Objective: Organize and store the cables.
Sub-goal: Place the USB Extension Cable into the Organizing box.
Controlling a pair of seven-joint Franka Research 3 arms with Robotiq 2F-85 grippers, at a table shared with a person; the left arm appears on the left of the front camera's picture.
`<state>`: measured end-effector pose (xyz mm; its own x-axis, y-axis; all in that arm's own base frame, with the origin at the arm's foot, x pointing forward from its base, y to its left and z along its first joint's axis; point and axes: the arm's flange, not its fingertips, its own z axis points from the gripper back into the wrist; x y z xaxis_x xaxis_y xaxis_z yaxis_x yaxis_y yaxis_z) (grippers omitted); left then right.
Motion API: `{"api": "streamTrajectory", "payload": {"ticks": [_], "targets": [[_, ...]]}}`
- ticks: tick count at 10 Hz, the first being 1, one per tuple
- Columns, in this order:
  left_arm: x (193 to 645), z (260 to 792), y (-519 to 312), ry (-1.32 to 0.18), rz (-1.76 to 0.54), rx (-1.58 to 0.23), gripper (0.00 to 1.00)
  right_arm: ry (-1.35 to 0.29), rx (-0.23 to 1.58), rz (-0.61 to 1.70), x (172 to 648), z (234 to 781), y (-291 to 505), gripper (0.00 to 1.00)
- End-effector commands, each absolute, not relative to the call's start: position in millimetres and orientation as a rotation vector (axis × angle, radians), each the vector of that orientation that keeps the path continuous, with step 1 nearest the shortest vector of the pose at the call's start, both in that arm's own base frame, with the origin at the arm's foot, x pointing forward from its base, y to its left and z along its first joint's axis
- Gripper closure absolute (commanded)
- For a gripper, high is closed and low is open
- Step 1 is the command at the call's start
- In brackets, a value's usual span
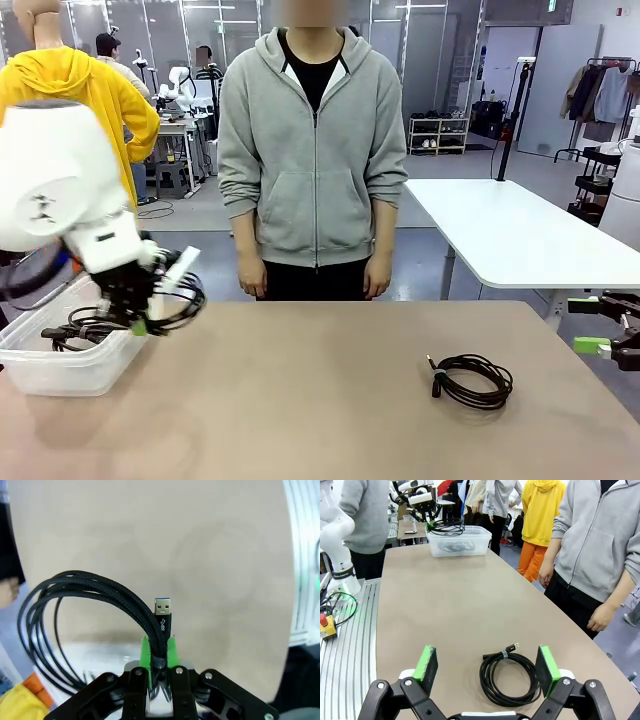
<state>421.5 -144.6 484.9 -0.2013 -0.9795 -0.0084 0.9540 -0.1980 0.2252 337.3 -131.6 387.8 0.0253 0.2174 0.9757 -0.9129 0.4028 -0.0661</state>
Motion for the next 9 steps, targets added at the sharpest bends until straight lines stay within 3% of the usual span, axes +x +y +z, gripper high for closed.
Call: {"api": "streamTrajectory", "payload": {"ticks": [1,5,9], "targets": [[423.3,496.3,-95.6,-0.257,-1.733,0.236,0.86,-1.237,0.736,1.011,338.9,388.9,-129.8,0.00],[469.6,497.3,-39.4,-0.217,-1.615,0.354,0.86,-1.237,0.736,1.011,338.9,388.9,-129.8,0.00],[535.5,445.6,-10.1,-0.106,-1.505,0.327,0.86,-1.237,0.736,1.011,338.9,388.9,-129.8,0.00]]}}
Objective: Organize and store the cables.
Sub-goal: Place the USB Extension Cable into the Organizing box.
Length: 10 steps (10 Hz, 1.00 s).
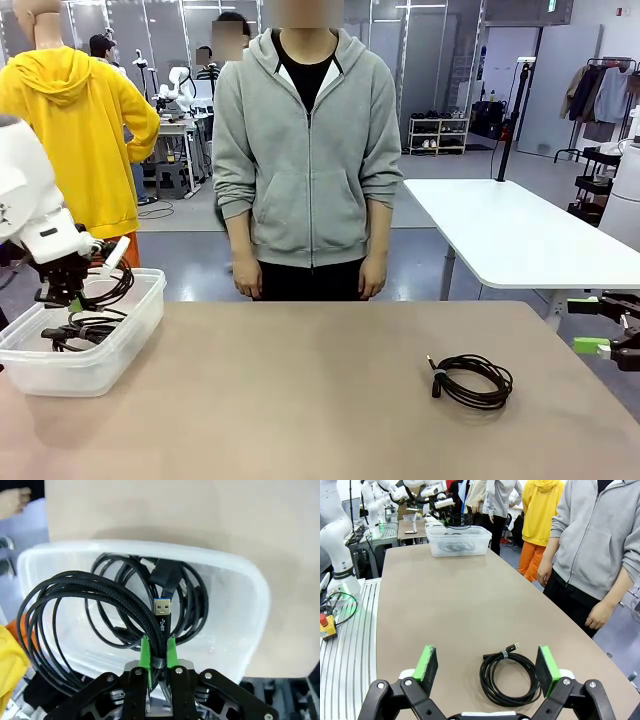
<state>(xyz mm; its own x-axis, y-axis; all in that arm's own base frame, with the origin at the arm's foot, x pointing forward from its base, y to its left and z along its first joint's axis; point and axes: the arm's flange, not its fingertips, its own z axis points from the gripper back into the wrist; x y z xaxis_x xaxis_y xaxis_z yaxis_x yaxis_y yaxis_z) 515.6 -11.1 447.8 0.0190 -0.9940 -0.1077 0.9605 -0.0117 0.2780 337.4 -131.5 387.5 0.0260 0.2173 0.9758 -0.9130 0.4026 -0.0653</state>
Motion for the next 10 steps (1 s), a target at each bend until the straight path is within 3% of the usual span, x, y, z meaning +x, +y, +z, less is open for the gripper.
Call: {"api": "streamTrajectory", "payload": {"ticks": [1,4,5,6,7,8,9,10], "targets": [[544.3,432.9,-5.1,-0.088,-1.487,0.297,0.86,-1.237,0.736,1.011,338.9,388.9,-129.8,0.00],[554.5,409.2,2.9,-0.033,-1.465,0.266,0.86,-1.237,0.736,1.011,338.9,388.9,-129.8,0.00],[553.2,410.2,2.4,-0.043,-1.460,0.252,0.57,-1.237,0.736,1.011,338.9,388.9,-129.8,0.00],[550.2,411.6,2.1,-0.047,-1.460,0.253,0.52,-1.237,0.736,1.011,338.9,388.9,-129.8,0.00],[547.9,412.7,2.7,-0.058,-1.454,0.255,0.23,-1.237,0.736,1.011,338.9,388.9,-129.8,0.00],[545.0,414.6,3.8,-0.067,-1.442,0.255,0.18,-1.237,0.736,1.011,338.9,388.9,-129.8,0.00],[543.0,416.2,5.2,-0.075,-1.430,0.256,0.00,-1.237,0.736,1.011,338.9,388.9,-129.8,0.00],[541.0,417.5,6.0,-0.075,-1.416,0.259,0.00,-1.237,0.736,1.011,338.9,388.9,-129.8,0.00]]}}
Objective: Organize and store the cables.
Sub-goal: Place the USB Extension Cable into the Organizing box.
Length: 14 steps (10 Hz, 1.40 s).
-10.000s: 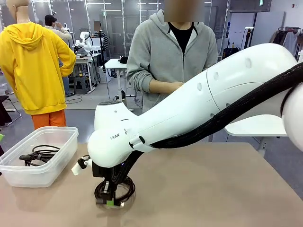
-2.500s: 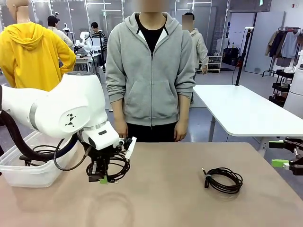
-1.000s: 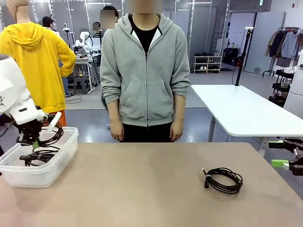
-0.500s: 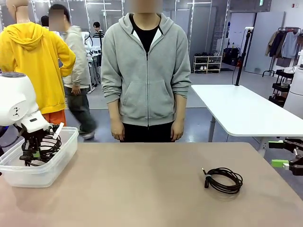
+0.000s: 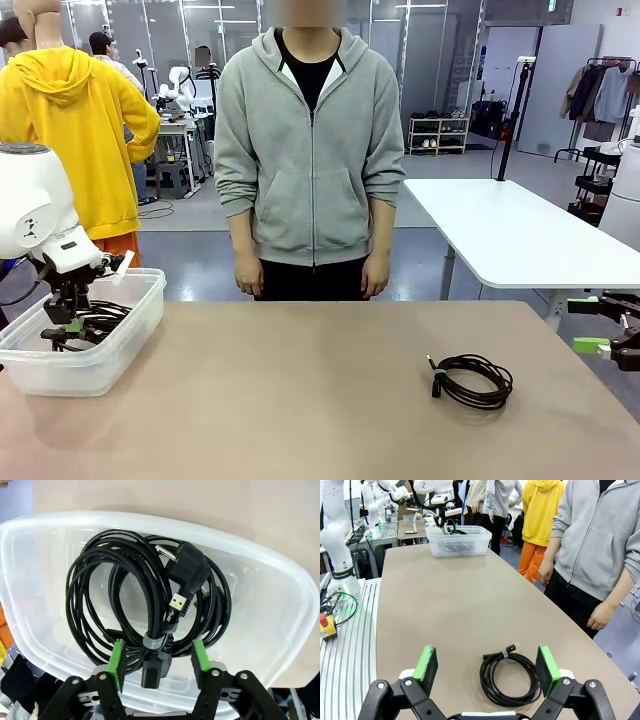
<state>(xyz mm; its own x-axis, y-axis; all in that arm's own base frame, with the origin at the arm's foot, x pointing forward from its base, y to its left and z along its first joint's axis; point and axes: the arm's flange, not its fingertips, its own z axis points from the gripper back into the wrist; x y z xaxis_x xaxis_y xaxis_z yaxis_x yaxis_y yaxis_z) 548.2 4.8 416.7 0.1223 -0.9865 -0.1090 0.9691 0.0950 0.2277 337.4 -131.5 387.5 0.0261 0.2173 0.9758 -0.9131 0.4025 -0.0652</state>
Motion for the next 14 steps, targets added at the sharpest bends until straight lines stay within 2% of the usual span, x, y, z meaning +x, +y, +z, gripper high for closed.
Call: {"api": "streamTrajectory", "payload": {"ticks": [1,2,3,4,5,14], "targets": [[537.3,419.6,6.6,-0.087,-1.400,0.264,0.00,-1.237,0.736,1.011,338.9,388.9,-129.8,0.00],[533.0,422.0,6.0,-0.098,-1.383,0.270,0.09,-1.237,0.736,1.011,338.9,388.9,-129.8,0.00],[527.3,425.7,4.7,-0.119,-1.352,0.280,0.00,-1.237,0.736,1.011,338.9,388.9,-129.8,0.00],[516.9,430.6,2.7,-0.149,-1.341,0.249,0.00,-1.237,0.736,1.011,338.9,388.9,-129.8,0.00],[540.3,424.7,7.2,-0.095,-1.397,0.272,0.00,-1.237,0.736,1.011,338.9,388.9,-129.8,0.00],[540.3,424.7,7.2,-0.095,-1.397,0.272,0.00,-1.237,0.736,1.011,338.9,388.9,-129.8,0.00]]}}
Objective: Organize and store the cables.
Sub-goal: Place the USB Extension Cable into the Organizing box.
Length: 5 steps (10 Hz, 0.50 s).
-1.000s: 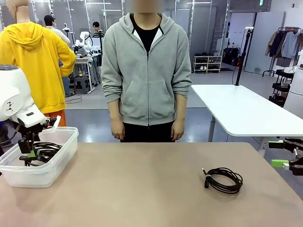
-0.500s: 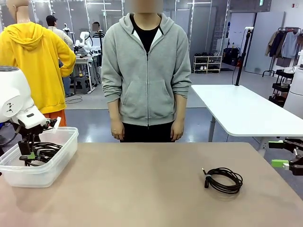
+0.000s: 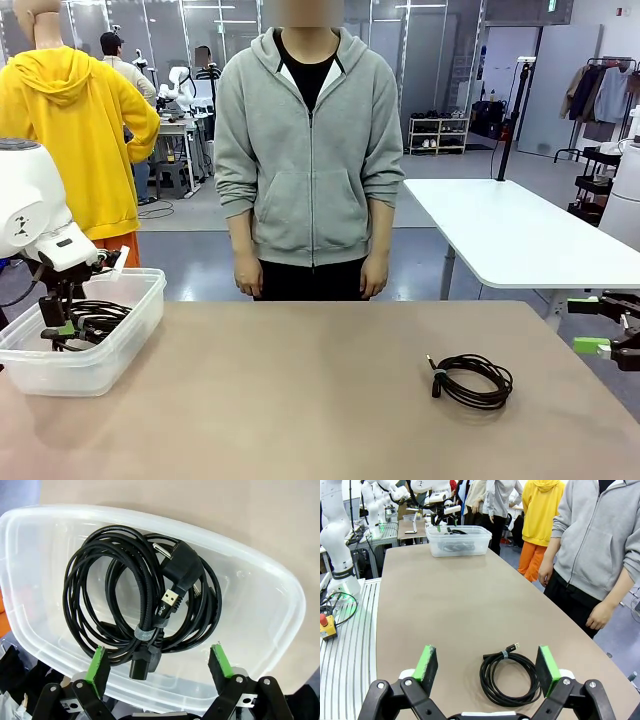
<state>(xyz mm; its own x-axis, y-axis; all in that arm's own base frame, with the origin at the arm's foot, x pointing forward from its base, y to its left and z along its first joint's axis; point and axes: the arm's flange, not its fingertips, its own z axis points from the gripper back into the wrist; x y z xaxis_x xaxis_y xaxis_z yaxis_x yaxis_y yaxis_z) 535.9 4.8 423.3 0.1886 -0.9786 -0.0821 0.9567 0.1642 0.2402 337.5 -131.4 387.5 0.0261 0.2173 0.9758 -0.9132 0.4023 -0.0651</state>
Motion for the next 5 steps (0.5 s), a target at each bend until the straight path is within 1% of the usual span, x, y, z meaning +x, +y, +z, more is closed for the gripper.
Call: {"api": "streamTrajectory", "payload": {"ticks": [1,5], "targets": [[540.3,424.7,7.2,-0.095,-1.397,0.272,0.00,-1.237,0.736,1.011,338.9,388.9,-129.8,0.00],[540.3,424.7,7.2,-0.095,-1.397,0.272,0.00,-1.237,0.736,1.011,338.9,388.9,-129.8,0.00]]}}
